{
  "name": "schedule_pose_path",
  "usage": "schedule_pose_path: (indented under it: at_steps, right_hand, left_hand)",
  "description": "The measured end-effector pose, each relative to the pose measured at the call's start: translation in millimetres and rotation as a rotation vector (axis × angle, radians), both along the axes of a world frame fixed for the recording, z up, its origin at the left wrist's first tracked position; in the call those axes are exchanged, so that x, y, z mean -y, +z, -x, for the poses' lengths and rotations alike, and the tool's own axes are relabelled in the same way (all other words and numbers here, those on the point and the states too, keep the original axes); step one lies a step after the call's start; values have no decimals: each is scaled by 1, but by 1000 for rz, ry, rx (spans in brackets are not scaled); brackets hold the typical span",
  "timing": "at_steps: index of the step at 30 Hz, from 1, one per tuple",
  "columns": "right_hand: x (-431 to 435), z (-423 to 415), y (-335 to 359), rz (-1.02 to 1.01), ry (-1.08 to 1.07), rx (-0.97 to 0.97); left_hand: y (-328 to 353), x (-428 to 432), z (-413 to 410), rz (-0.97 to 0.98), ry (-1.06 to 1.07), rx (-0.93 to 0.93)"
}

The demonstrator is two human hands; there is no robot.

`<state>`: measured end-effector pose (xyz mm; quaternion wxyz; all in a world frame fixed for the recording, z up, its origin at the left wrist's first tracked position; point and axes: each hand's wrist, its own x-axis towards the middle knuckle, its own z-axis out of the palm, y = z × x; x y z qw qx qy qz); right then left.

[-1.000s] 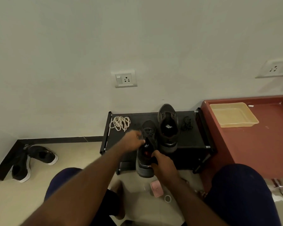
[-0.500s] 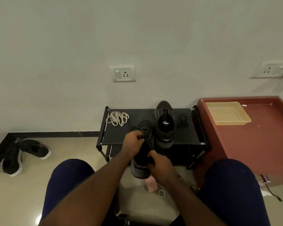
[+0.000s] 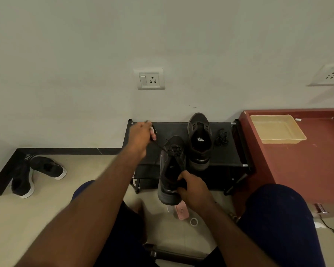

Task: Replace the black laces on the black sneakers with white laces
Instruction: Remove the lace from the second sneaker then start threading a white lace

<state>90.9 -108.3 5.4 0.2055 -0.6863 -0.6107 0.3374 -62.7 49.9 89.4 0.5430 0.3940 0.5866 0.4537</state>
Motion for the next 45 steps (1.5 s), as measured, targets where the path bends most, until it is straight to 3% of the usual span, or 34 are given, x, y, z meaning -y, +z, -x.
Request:
schedule_pose_path:
  at_steps: [5,10,12,14,17,24,27,32,40,42,45]
  right_hand:
    - [-1,0,0,5,-9,-15]
    - [-3,1,0,32,0,9]
    - [-3,0,-1,34,-3,8]
    - [-3,0,-1,33,-6,7]
    - [-2,0,-2,36,9,29]
    - [-1,0,0,21,57,71]
    - [0,-1,1,9,39,53]
    - [2,-4,-2,29,4,31]
    - [2,1,-3,12,-19,-20]
    - [0,3,-3,1,-36,-29]
    - [-2,4,-3,7,-38,-21]
  left_hand:
    - [5,-25,42,-36,166,-219]
    - [-4,-14,57,-5,-157,-1141]
    - [-10,1,42,-141,-259,-1257]
    - [-22,14,21,-264,-456,-1111]
    - [-44,35,-6,-217,-690,-972]
    - [-58,38,-21,-282,-642,-1026]
    - [-58,35,-18,-256,-663,-964]
    - [-55,31,-7,-57,-834,-859]
    - [-30,22,11,-79,-962,-818]
    - [-19,21,14,-43,-929,-657]
    - [4,13,22,83,-586,-238]
